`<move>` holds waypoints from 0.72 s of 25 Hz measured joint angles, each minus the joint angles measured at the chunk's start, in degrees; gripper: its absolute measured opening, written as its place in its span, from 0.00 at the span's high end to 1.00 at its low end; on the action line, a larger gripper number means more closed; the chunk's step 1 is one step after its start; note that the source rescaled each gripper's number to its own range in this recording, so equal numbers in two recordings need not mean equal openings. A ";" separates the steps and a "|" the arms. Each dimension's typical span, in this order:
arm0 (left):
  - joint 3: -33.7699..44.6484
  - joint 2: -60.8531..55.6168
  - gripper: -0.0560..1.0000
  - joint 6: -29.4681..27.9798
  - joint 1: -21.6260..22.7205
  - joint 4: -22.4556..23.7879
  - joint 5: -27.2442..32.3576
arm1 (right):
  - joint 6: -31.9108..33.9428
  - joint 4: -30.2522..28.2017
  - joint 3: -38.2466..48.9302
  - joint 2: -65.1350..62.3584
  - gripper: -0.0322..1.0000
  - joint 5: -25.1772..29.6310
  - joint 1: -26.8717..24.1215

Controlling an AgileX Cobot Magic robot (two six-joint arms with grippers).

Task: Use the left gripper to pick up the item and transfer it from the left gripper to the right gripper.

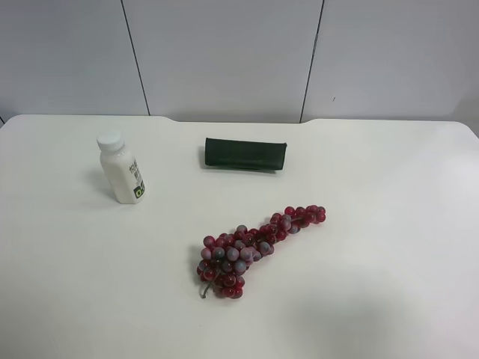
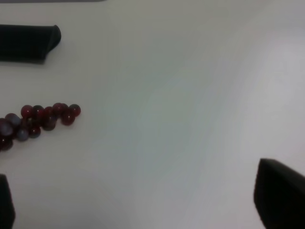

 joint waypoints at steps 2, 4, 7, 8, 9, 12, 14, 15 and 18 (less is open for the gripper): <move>0.00 0.00 0.03 0.00 0.00 0.00 0.00 | 0.00 0.00 0.00 0.00 0.02 0.00 0.00; 0.00 0.00 0.03 0.00 0.00 0.00 0.00 | 0.00 0.00 0.00 0.00 0.02 0.00 0.00; 0.00 0.00 0.03 0.00 0.00 0.00 0.00 | 0.05 0.00 0.00 0.00 0.02 0.00 0.00; 0.00 0.00 0.03 0.00 0.00 0.00 0.00 | 0.05 0.00 0.00 0.00 0.02 0.00 0.00; 0.00 0.00 0.03 0.00 0.00 0.00 0.00 | 0.05 0.00 0.00 0.00 0.02 0.00 0.00; 0.00 0.00 0.03 0.00 0.00 0.00 0.00 | 0.05 0.00 0.00 0.00 0.02 0.00 0.00; 0.00 0.00 0.03 0.00 0.00 0.00 0.00 | 0.05 0.00 0.00 0.00 0.02 0.00 0.00; 0.00 0.00 0.03 0.00 0.00 0.00 0.00 | 0.05 0.00 0.00 0.00 0.02 0.00 0.00; 0.00 0.00 0.03 0.00 0.00 0.00 0.00 | 0.05 0.00 0.00 0.00 0.02 0.00 0.00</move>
